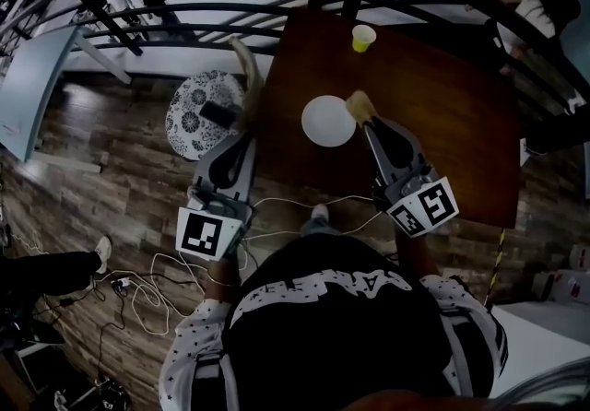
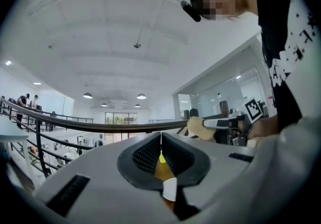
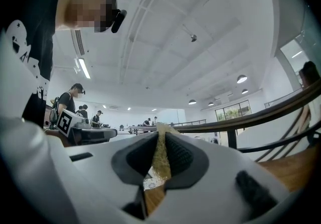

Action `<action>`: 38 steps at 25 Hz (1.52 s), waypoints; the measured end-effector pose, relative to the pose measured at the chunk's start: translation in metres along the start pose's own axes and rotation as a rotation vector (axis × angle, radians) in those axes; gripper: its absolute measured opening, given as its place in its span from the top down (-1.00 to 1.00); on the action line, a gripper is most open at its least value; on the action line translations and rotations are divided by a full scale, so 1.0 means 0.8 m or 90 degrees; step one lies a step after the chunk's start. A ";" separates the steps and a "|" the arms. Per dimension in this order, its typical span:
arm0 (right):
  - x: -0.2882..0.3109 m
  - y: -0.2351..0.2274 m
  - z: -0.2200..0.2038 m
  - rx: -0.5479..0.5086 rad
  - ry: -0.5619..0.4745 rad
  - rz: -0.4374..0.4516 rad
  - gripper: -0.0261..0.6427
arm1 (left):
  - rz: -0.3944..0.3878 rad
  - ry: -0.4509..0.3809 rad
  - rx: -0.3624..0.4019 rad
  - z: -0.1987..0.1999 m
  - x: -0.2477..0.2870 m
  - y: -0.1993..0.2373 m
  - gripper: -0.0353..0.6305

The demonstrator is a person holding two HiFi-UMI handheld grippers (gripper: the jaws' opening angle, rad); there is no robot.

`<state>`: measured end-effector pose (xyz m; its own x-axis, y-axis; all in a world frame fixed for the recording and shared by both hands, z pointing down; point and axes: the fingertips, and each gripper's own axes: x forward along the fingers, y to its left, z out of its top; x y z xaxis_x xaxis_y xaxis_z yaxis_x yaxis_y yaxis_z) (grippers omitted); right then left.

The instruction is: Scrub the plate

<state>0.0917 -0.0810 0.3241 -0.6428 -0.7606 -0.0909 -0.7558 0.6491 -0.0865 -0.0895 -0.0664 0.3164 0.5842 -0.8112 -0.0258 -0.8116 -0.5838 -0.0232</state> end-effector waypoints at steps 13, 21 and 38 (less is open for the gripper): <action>0.016 -0.050 -0.002 0.000 0.008 0.035 0.78 | 0.036 -0.002 0.002 0.003 0.045 -0.004 0.85; 0.020 -0.075 -0.009 -0.002 0.020 0.052 0.78 | 0.042 0.005 0.016 0.007 0.062 -0.018 0.85; 0.039 -0.087 -0.061 -0.060 0.101 0.041 0.78 | -0.036 0.012 0.018 -0.008 0.114 -0.018 0.85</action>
<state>0.1185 -0.1504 0.3754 -0.6960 -0.7152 0.0643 -0.7162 0.6978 0.0092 -0.0243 -0.1318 0.3211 0.6282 -0.7781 -0.0054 -0.7772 -0.6271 -0.0530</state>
